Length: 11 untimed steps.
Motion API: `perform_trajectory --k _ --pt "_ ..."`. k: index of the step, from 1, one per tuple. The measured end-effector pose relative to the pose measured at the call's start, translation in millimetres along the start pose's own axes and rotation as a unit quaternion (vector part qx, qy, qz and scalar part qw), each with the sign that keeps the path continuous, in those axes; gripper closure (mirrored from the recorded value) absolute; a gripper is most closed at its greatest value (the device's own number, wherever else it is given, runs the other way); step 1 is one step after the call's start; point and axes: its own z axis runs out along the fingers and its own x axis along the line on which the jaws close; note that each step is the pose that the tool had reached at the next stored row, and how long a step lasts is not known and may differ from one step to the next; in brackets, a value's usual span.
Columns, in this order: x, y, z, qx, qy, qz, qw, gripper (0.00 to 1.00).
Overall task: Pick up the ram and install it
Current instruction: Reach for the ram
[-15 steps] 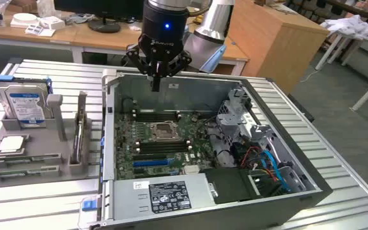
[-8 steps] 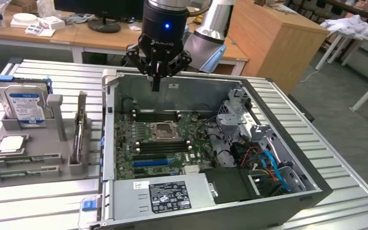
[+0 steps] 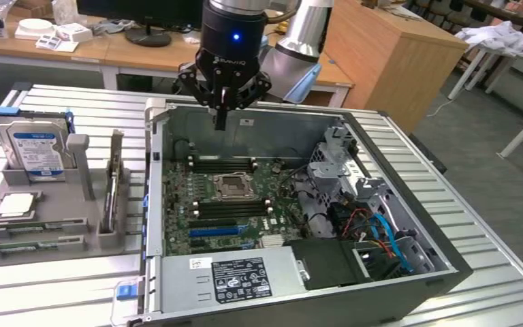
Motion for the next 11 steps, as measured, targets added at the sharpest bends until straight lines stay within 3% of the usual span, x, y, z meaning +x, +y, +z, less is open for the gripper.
perform_trajectory --k 11 --pt "33.4 -2.4 -0.3 0.0001 0.0001 0.0 1.0 0.89"
